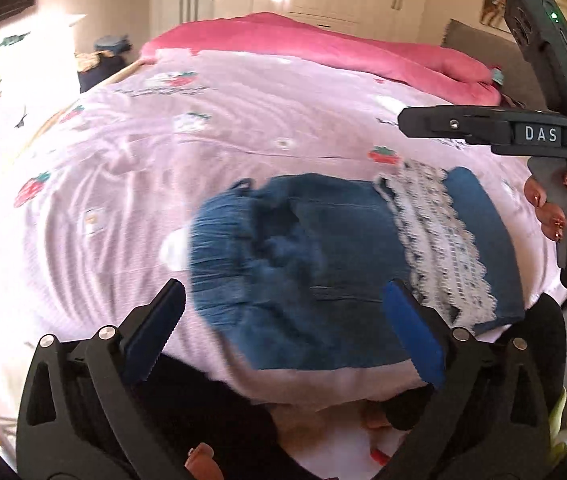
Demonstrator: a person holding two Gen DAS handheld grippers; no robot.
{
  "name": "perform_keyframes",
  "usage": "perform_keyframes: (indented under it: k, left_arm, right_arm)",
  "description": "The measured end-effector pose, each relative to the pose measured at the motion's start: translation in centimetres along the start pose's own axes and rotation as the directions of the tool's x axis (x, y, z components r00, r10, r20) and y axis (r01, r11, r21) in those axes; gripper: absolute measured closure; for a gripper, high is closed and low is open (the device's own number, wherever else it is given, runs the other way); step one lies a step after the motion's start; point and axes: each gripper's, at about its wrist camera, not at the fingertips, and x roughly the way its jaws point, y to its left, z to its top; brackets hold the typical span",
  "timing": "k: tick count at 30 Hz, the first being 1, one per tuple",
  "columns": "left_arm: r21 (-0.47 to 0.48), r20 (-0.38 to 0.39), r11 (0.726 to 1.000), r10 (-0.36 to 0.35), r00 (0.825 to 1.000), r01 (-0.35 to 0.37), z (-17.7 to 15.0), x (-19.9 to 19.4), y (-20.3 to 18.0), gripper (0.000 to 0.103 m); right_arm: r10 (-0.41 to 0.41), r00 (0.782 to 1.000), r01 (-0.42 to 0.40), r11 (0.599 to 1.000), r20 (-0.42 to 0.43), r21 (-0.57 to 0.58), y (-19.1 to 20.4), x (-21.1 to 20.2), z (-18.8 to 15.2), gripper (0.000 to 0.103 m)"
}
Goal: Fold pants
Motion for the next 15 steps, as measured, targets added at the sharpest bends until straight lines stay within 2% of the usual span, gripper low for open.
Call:
perform_keyframes:
  k: [6, 15]
  left_arm:
    - [-0.042, -0.002, 0.999, -0.007, 1.000, 0.007, -0.4, -0.8, 1.8, 0.010]
    - [-0.107, -0.028, 0.990, -0.092, 0.995, 0.088, -1.4, 0.1, 2.7, 0.010]
  right_arm:
    - [0.030, 0.998, -0.034, 0.997, -0.056, -0.073, 2.4, 2.9, 1.4, 0.010]
    - [0.116, 0.976, -0.139, 0.983, -0.182, -0.122, 4.7, 7.8, 2.2, 0.009]
